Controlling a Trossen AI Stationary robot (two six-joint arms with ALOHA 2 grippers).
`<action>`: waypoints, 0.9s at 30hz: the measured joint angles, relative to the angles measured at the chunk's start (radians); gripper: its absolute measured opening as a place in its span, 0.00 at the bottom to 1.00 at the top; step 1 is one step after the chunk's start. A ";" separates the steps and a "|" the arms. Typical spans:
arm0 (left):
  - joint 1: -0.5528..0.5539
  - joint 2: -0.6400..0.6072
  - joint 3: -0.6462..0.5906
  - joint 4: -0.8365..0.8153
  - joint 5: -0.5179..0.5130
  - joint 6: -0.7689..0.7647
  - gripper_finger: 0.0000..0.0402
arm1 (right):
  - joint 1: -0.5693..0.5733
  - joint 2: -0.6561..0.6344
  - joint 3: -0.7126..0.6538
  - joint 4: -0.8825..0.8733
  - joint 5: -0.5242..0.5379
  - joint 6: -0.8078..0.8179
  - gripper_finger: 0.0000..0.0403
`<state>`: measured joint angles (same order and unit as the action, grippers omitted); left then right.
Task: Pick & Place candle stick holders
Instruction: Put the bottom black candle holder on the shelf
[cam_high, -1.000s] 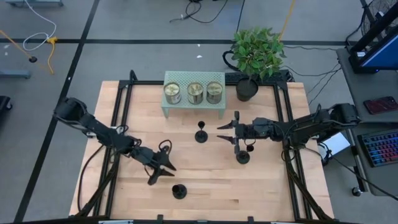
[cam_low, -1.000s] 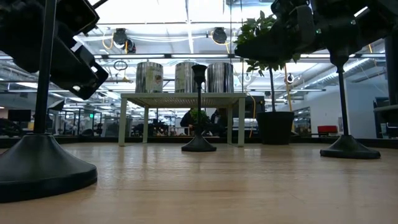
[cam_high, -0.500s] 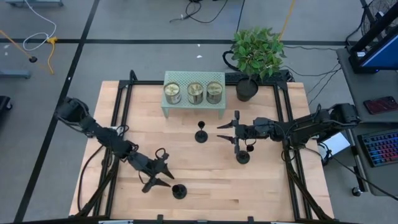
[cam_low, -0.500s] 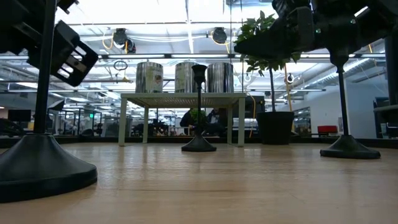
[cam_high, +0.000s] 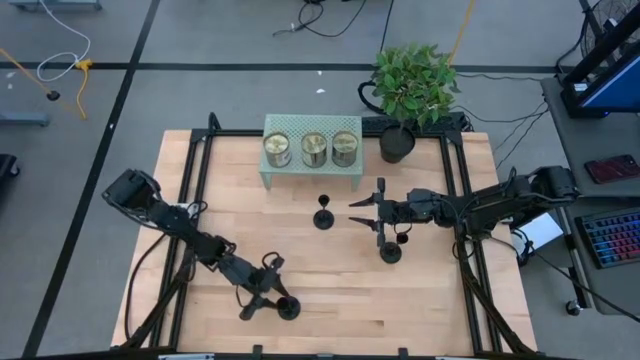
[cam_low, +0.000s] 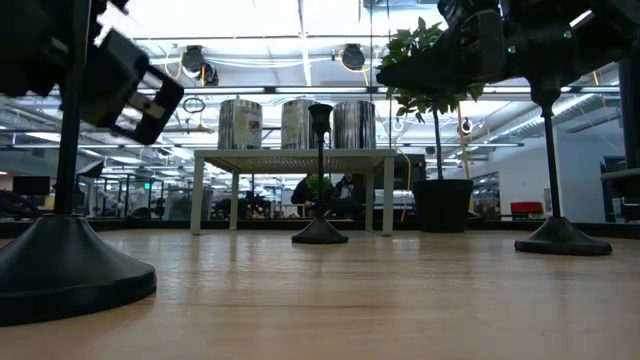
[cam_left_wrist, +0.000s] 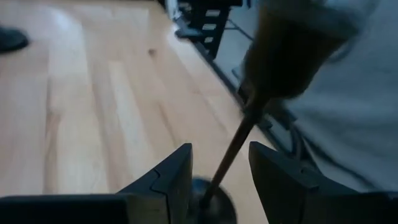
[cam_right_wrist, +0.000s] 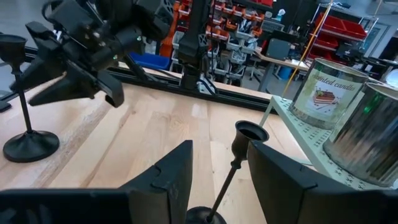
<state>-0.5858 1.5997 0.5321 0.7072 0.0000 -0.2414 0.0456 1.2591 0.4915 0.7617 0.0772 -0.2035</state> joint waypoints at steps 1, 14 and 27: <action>0.000 -0.001 0.005 0.001 0.001 0.007 0.41 | 0.000 0.000 0.000 0.000 0.000 0.000 0.36; 0.013 -0.001 0.005 0.005 0.000 0.082 0.20 | 0.000 0.000 0.000 0.013 0.000 -0.007 0.36; 0.087 -0.077 0.016 0.020 -0.020 0.054 0.04 | 0.000 0.000 0.000 0.013 0.000 -0.021 0.36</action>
<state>-0.4985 1.5231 0.5480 0.7271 -0.0202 -0.1876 0.0456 1.2591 0.4919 0.7750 0.0770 -0.2249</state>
